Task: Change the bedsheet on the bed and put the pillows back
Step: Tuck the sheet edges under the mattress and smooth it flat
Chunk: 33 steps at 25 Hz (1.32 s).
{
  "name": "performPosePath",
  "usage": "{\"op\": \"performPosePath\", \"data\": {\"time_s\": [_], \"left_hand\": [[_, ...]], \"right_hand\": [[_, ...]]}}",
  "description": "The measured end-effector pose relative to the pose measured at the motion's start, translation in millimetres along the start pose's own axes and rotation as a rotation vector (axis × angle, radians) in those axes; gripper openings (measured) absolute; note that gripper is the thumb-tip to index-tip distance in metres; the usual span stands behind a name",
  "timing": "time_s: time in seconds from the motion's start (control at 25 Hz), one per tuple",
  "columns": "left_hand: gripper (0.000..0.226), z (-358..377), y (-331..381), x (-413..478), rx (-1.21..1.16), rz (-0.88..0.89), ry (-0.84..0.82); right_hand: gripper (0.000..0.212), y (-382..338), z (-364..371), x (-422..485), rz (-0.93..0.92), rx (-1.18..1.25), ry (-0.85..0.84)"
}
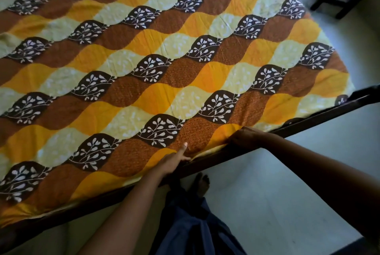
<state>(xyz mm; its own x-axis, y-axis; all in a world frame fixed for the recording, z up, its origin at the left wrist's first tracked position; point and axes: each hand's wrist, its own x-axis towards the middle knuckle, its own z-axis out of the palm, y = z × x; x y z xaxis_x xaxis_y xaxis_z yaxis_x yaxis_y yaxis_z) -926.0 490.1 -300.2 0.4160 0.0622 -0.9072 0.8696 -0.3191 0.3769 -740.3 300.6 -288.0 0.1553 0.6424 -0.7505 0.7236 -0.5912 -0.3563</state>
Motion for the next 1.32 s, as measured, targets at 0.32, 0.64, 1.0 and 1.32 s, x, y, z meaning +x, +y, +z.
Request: {"op": "performPosePath", "data": {"time_s": [0.32, 0.64, 1.0, 1.32], "left_hand": [[0.072, 1.1, -10.3, -0.3, -0.094, 0.058, -0.117], [0.050, -4.5, -70.8, -35.3, 0.205, 0.268, 0.380], [0.104, -25.6, -85.5, -10.1, -0.029, 0.068, -0.040], [0.050, -24.5, -83.2, -27.3, -0.041, 0.124, -0.002]], "right_hand": [[0.044, -30.7, 32.7, -0.1, 0.242, -0.064, 0.070], [0.031, -79.9, 19.5, 7.8, -0.073, 0.168, 0.174], [0.049, -101.7, 34.0, 50.7, 0.162, 0.236, -0.243], [0.031, -126.5, 47.8, 12.0, 0.157, 0.270, 0.275]]}}
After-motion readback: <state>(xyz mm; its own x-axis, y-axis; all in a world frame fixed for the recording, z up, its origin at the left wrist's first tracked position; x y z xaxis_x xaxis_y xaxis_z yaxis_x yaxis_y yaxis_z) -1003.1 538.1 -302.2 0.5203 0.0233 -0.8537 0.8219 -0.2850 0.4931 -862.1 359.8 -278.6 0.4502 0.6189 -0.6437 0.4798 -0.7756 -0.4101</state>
